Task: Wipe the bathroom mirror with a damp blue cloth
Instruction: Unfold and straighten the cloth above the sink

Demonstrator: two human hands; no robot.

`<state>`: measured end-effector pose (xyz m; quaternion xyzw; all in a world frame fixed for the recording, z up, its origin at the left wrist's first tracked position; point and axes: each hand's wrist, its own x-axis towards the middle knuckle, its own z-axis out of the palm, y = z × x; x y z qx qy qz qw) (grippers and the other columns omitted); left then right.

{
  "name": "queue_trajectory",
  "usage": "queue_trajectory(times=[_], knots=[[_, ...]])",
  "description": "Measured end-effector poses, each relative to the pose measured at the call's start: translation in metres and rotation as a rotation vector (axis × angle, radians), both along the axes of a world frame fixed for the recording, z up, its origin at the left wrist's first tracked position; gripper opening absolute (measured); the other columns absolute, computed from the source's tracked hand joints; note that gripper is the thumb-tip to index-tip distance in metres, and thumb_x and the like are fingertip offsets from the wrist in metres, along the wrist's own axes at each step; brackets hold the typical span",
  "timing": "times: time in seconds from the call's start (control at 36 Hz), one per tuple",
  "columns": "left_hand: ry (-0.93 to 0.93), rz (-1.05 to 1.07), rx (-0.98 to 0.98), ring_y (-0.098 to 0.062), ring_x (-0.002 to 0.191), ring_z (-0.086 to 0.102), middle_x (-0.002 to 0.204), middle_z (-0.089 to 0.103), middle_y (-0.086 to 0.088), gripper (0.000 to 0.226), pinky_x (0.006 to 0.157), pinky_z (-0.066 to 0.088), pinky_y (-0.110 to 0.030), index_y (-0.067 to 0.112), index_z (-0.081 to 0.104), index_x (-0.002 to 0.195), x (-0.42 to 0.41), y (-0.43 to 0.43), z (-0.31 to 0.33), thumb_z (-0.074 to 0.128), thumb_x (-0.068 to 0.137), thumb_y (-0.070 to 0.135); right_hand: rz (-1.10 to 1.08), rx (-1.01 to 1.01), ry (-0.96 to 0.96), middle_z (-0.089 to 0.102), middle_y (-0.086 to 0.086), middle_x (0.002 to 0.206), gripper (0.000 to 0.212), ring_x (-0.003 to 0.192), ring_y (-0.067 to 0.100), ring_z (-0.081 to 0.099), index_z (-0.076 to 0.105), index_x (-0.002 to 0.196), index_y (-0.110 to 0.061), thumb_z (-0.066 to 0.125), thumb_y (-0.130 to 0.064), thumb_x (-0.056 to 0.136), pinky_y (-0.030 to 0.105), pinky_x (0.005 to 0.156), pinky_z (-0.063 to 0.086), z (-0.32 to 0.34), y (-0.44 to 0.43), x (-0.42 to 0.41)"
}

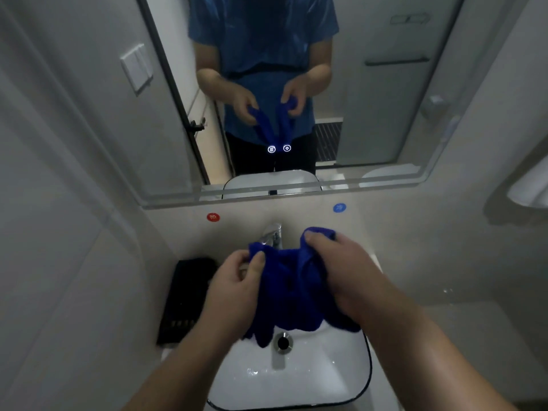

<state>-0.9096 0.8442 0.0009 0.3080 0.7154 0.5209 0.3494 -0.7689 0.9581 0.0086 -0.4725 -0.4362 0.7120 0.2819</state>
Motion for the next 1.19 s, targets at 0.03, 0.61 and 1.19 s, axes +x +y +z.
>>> queue_trajectory(times=[0.03, 0.61, 1.19], knots=[[-0.048, -0.042, 0.028, -0.030, 0.095, 0.076, 0.095, 0.079, -0.004, 0.031, 0.087, 0.063, -0.051, 0.020, 0.071, 0.112, 0.007, 0.001, 0.002, 0.054, 0.106, 0.046, 0.061, 0.009, 0.009, 0.079, 0.015, 0.089, 0.018, 0.078, 0.033, 0.077, 0.077, 0.092, -0.021, 0.074, -0.038, 0.089, 0.045, 0.070, 0.065, -0.001, -0.008, -0.008], [-0.609, -0.274, 0.070, -0.033, 0.110, 0.077, 0.125, 0.077, -0.007, 0.035, 0.087, 0.061, -0.047, 0.031, 0.070, 0.132, -0.003, 0.037, -0.005, 0.066, 0.099, 0.042, 0.155, -0.091, 0.389, 0.045, 0.010, 0.166, 0.057, 0.155, 0.034, 0.041, 0.050, 0.158, -0.026, 0.045, -0.058, 0.110, 0.054, 0.129, 0.027, -0.082, -0.015, 0.066], [-0.387, -0.013, -0.508, -0.031, 0.107, 0.075, 0.120, 0.076, -0.007, 0.030, 0.095, 0.063, -0.054, 0.020, 0.064, 0.134, 0.156, 0.150, -0.178, 0.051, 0.107, 0.018, 0.167, -0.239, -0.355, 0.065, 0.006, 0.132, 0.056, 0.110, 0.027, 0.072, 0.053, 0.149, -0.020, 0.072, -0.028, 0.097, 0.043, 0.093, 0.064, -0.189, 0.109, 0.229]])
